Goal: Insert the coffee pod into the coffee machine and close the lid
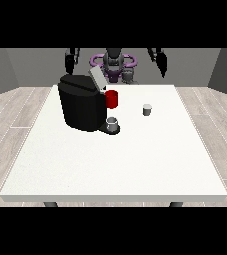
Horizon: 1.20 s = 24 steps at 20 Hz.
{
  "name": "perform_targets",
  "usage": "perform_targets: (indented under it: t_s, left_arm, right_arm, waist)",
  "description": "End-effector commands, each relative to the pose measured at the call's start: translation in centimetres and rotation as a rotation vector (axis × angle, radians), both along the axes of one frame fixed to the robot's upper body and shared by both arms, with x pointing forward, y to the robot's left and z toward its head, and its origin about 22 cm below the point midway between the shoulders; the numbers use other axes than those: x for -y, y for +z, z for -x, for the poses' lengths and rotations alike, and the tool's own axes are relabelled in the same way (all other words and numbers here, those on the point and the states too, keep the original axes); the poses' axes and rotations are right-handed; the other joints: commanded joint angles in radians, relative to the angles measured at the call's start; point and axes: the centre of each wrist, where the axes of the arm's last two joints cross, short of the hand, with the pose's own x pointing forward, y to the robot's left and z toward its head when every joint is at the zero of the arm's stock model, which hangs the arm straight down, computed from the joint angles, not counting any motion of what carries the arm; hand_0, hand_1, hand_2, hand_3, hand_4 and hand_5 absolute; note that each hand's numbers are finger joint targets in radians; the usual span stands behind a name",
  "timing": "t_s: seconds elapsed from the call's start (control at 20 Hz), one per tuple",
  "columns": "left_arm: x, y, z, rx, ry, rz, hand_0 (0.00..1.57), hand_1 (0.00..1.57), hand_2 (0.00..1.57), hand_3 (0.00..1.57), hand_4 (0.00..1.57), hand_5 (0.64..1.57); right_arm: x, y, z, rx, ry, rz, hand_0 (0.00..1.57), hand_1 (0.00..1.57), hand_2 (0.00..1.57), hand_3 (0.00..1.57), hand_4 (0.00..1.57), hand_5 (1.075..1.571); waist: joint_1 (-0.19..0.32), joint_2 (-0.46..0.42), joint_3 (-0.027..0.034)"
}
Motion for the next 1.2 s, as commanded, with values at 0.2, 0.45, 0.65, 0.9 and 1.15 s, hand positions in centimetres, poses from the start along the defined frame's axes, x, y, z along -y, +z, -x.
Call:
perform_targets:
  t_s: [0.2, 0.45, 0.65, 0.9, 1.15]
  left_arm:
    - [0.8, 1.1, -0.6, 0.094, -0.079, 0.046, 0.00, 0.00, 0.00, 0.00, 0.32, 1.571]
    - [0.4, -1.6, 0.9, 0.153, -0.064, 0.068, 0.00, 0.00, 0.00, 0.00, 0.28, 1.571]
    - [0.3, 0.0, -0.8, 0.126, -0.096, -0.071, 0.00, 0.00, 0.00, 0.00, 0.31, 1.571]
    - [-3.7, 3.2, -3.5, 0.122, -0.089, -0.226, 0.00, 0.00, 0.00, 0.00, 0.00, 1.571]
    - [-6.1, 3.7, -6.4, 0.010, -0.061, -0.187, 0.00, 0.00, 0.00, 0.00, 0.00, 1.571]
  right_arm:
    - [0.7, -1.6, 0.1, -0.086, 0.011, -0.056, 0.00, 0.00, 0.00, 0.00, 0.13, 1.571]
    - [1.4, -1.1, 0.9, 0.045, -0.162, -0.106, 0.00, 0.00, 0.00, 0.00, 0.09, 1.571]
    - [-0.6, -2.4, 1.2, 0.040, -0.151, -0.123, 0.00, 0.00, 0.00, 0.00, 0.27, 1.571]
    - [-1.8, 0.0, -0.9, 0.053, -0.144, -0.130, 0.00, 0.00, 0.00, 0.00, 0.17, 1.571]
    - [-1.9, 0.8, -1.0, 0.091, -0.076, -0.156, 0.00, 0.00, 0.00, 0.00, 0.19, 1.571]
  waist:
    - [-0.038, -0.001, -0.0298]
    - [-0.089, -0.022, -0.0302]
    - [-0.097, -0.010, -0.0298]
    - [-0.107, 0.019, -0.0301]
    - [-0.172, 0.069, -0.0300]
